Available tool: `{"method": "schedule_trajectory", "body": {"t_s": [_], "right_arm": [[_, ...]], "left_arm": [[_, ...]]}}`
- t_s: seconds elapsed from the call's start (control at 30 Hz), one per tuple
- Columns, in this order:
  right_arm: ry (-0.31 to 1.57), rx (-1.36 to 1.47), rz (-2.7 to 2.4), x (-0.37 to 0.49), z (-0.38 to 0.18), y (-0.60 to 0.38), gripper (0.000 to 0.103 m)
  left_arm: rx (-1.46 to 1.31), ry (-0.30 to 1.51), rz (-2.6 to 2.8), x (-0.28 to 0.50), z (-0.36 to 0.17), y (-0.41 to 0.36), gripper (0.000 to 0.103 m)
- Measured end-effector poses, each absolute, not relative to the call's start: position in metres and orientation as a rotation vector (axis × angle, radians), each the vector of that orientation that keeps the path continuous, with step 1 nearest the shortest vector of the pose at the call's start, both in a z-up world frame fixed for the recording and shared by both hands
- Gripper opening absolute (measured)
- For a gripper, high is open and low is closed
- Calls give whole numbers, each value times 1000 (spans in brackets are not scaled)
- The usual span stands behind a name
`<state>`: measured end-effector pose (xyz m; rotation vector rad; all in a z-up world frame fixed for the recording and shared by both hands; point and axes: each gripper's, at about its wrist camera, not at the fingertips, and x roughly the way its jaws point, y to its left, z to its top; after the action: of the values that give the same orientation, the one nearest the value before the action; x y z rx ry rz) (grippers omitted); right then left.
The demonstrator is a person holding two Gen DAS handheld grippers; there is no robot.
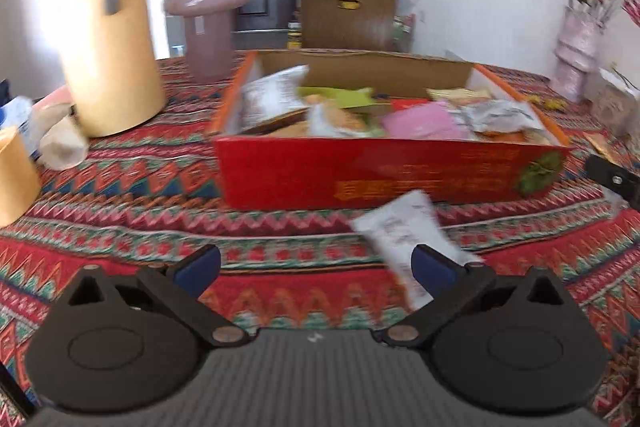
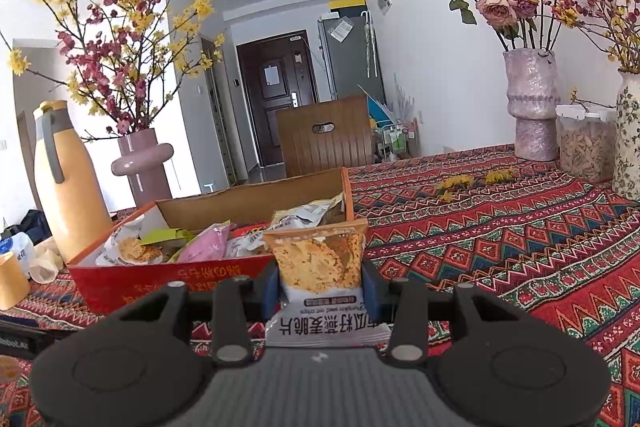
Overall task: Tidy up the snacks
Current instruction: 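Grasp the last white packet with the left gripper while the right holds its packet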
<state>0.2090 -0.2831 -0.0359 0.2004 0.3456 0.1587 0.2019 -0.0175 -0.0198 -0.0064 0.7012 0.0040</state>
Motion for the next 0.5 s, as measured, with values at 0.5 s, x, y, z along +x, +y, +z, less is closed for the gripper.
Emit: {"method": "schedule_trajectory", "body": {"t_s": [0.5], "right_arm": [[351,214,156,209,-36,-284,41]], "left_arm": [[38,855,47,256,-35,-78,102]]}}
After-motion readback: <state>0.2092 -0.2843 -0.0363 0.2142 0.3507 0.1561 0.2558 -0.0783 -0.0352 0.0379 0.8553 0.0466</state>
